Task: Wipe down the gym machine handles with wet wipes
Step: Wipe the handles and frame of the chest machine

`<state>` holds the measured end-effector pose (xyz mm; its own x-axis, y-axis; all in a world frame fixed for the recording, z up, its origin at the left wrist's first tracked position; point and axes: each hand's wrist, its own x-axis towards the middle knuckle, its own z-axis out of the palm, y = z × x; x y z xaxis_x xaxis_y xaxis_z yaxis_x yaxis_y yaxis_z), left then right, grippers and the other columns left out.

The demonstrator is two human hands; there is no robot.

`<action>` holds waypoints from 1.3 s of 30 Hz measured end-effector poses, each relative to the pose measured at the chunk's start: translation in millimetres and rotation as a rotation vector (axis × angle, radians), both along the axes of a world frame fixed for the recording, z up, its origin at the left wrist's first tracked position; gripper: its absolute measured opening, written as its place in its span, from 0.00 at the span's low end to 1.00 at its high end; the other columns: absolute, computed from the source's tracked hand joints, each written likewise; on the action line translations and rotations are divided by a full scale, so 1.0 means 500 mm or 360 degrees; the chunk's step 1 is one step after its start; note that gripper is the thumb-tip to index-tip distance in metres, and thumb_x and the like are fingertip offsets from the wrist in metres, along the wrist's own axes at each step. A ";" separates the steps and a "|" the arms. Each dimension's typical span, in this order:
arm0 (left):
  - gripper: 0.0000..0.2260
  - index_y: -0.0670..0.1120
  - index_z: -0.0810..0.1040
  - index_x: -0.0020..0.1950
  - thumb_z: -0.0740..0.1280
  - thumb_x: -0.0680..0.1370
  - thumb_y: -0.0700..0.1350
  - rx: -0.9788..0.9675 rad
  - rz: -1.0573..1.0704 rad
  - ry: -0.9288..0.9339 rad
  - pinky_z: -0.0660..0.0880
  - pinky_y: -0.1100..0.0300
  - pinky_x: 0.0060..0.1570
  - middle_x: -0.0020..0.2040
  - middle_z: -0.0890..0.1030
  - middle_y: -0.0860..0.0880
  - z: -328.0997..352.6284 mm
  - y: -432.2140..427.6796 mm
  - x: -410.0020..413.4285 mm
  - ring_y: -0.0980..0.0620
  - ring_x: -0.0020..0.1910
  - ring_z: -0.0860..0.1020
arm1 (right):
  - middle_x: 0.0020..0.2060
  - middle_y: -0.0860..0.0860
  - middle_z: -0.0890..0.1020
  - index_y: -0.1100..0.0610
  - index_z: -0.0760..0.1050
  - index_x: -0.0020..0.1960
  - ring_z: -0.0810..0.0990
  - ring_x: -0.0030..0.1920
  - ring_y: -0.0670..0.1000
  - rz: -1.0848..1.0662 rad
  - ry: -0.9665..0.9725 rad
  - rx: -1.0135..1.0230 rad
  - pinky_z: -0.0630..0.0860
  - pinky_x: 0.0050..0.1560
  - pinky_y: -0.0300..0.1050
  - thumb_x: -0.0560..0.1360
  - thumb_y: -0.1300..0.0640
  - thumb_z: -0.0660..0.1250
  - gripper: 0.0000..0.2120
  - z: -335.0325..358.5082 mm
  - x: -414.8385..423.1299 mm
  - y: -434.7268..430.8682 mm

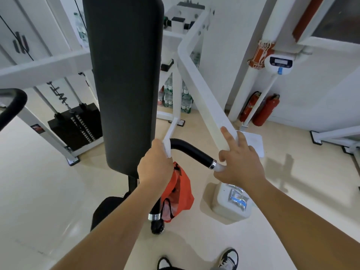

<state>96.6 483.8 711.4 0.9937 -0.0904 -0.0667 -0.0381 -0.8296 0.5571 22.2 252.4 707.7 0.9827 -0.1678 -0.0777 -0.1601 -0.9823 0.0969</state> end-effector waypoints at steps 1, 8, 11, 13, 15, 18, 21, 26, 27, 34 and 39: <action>0.10 0.50 0.64 0.57 0.66 0.82 0.48 -0.0051 0.0047 0.0000 0.67 0.59 0.30 0.39 0.75 0.53 -0.013 0.007 -0.027 0.55 0.33 0.74 | 0.83 0.47 0.38 0.44 0.81 0.50 0.46 0.81 0.63 0.0000 0.0009 -0.0005 0.68 0.70 0.60 0.68 0.34 0.67 0.18 0.002 0.001 0.001; 0.15 0.39 0.74 0.53 0.71 0.80 0.51 -0.1080 0.0227 0.1279 0.81 0.52 0.36 0.32 0.82 0.42 -0.038 0.072 -0.050 0.43 0.30 0.83 | 0.82 0.47 0.37 0.44 0.81 0.51 0.45 0.81 0.64 -0.0013 0.0068 -0.0070 0.70 0.68 0.59 0.68 0.34 0.65 0.19 0.005 0.002 0.002; 0.17 0.35 0.78 0.51 0.74 0.76 0.49 -0.1744 0.0181 0.1796 0.78 0.57 0.33 0.28 0.75 0.44 -0.035 0.102 -0.050 0.46 0.28 0.78 | 0.82 0.47 0.37 0.43 0.80 0.51 0.44 0.81 0.63 -0.0021 0.0058 -0.0067 0.69 0.69 0.59 0.68 0.34 0.65 0.18 0.005 -0.001 0.005; 0.21 0.35 0.78 0.57 0.75 0.76 0.52 -0.1574 0.0255 0.1593 0.78 0.57 0.33 0.30 0.77 0.43 -0.050 0.094 -0.066 0.46 0.29 0.79 | 0.83 0.47 0.38 0.44 0.81 0.51 0.44 0.81 0.63 -0.0021 0.0053 -0.0071 0.70 0.69 0.60 0.68 0.34 0.66 0.19 0.002 0.001 0.002; 0.17 0.41 0.77 0.55 0.73 0.78 0.54 -0.1121 0.0357 0.1120 0.78 0.59 0.31 0.30 0.81 0.47 -0.060 0.077 -0.112 0.50 0.28 0.81 | 0.83 0.47 0.39 0.44 0.81 0.50 0.45 0.81 0.63 -0.0017 0.0035 -0.0074 0.71 0.67 0.59 0.67 0.34 0.66 0.18 0.003 0.001 0.003; 0.12 0.46 0.75 0.44 0.71 0.80 0.52 -0.0696 0.0401 0.0529 0.73 0.69 0.25 0.30 0.80 0.51 -0.079 0.065 -0.180 0.58 0.25 0.79 | 0.83 0.47 0.41 0.44 0.81 0.50 0.46 0.81 0.63 -0.0013 0.0005 -0.0092 0.72 0.65 0.58 0.66 0.35 0.66 0.18 -0.001 0.003 0.002; 0.10 0.43 0.77 0.53 0.73 0.79 0.48 -0.1048 0.0391 0.1054 0.78 0.62 0.31 0.38 0.82 0.47 -0.097 0.099 -0.156 0.52 0.29 0.84 | 0.83 0.48 0.41 0.44 0.81 0.50 0.47 0.81 0.63 -0.0020 0.0019 -0.0117 0.73 0.65 0.58 0.67 0.34 0.67 0.19 0.002 0.003 0.005; 0.15 0.40 0.76 0.49 0.78 0.69 0.44 -0.1699 0.0134 0.1801 0.78 0.56 0.31 0.33 0.77 0.43 -0.105 0.149 -0.136 0.48 0.29 0.77 | 0.83 0.47 0.41 0.43 0.81 0.49 0.48 0.80 0.62 -0.0019 0.0004 -0.0130 0.72 0.66 0.59 0.66 0.34 0.65 0.19 -0.003 0.003 0.005; 0.16 0.39 0.76 0.51 0.78 0.72 0.45 -0.1607 0.0169 0.1701 0.78 0.56 0.31 0.34 0.77 0.43 -0.109 0.141 -0.142 0.48 0.29 0.78 | 0.83 0.47 0.41 0.43 0.81 0.49 0.48 0.80 0.62 -0.0025 0.0008 -0.0132 0.72 0.66 0.59 0.66 0.34 0.65 0.19 -0.004 0.003 0.005; 0.10 0.47 0.74 0.49 0.68 0.81 0.52 -0.0653 0.0169 0.0610 0.82 0.55 0.32 0.34 0.84 0.45 -0.052 0.067 -0.106 0.52 0.28 0.83 | 0.83 0.46 0.39 0.43 0.80 0.49 0.45 0.81 0.62 -0.0031 0.0034 -0.0109 0.71 0.67 0.59 0.67 0.34 0.66 0.18 -0.002 0.003 0.004; 0.11 0.47 0.76 0.61 0.67 0.80 0.48 -0.0791 0.0037 0.0597 0.85 0.45 0.36 0.35 0.86 0.44 -0.004 0.009 0.049 0.45 0.32 0.86 | 0.83 0.47 0.42 0.44 0.82 0.47 0.47 0.81 0.62 -0.0016 -0.0017 -0.0125 0.72 0.66 0.59 0.66 0.34 0.66 0.18 -0.007 0.002 0.004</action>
<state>121.0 488.5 709.4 0.9128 -0.1792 -0.3669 0.2498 -0.4658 0.8489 23.1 254.2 704.4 0.9817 -0.1828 -0.0536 -0.1713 -0.9702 0.1717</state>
